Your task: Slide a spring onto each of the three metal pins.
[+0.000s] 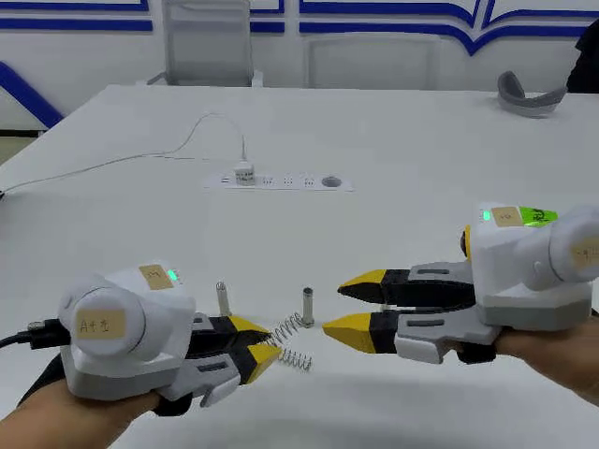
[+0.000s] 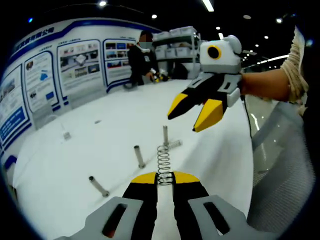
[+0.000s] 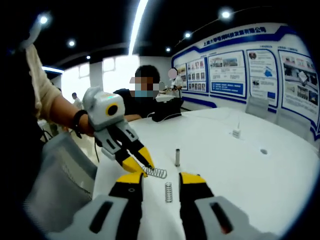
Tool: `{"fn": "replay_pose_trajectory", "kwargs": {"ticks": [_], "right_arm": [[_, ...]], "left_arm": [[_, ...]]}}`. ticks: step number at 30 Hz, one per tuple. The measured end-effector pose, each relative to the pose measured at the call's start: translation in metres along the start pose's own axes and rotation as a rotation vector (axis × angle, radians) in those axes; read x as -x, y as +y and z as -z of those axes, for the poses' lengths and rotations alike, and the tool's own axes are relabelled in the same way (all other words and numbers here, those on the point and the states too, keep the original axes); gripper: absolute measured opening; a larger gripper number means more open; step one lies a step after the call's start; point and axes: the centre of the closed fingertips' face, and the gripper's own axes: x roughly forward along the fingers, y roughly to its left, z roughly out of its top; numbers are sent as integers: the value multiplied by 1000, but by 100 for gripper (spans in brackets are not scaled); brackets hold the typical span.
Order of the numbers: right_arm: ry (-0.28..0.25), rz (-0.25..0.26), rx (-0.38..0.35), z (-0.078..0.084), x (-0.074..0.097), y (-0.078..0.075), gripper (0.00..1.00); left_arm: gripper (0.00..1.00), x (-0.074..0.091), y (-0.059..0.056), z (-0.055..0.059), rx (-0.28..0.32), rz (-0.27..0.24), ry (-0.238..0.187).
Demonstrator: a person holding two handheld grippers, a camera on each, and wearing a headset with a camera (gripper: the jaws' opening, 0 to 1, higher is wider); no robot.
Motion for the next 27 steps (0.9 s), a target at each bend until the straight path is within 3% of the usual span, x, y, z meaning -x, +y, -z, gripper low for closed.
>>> {"fn": "replay_pose_trajectory", "kwargs": {"ticks": [8,17,27], "right_arm": [[4,-40,-55,0,-8,2,26],[20,-79,-105,1,-11,8,21],[20,-112,-162,0,-14,13,16]], "left_arm": [[10,4,-12,-19,-40,28,-72],[10,6,-19,-30,-75,49,-130],[10,7,-18,-30,-88,39,-140]]}}
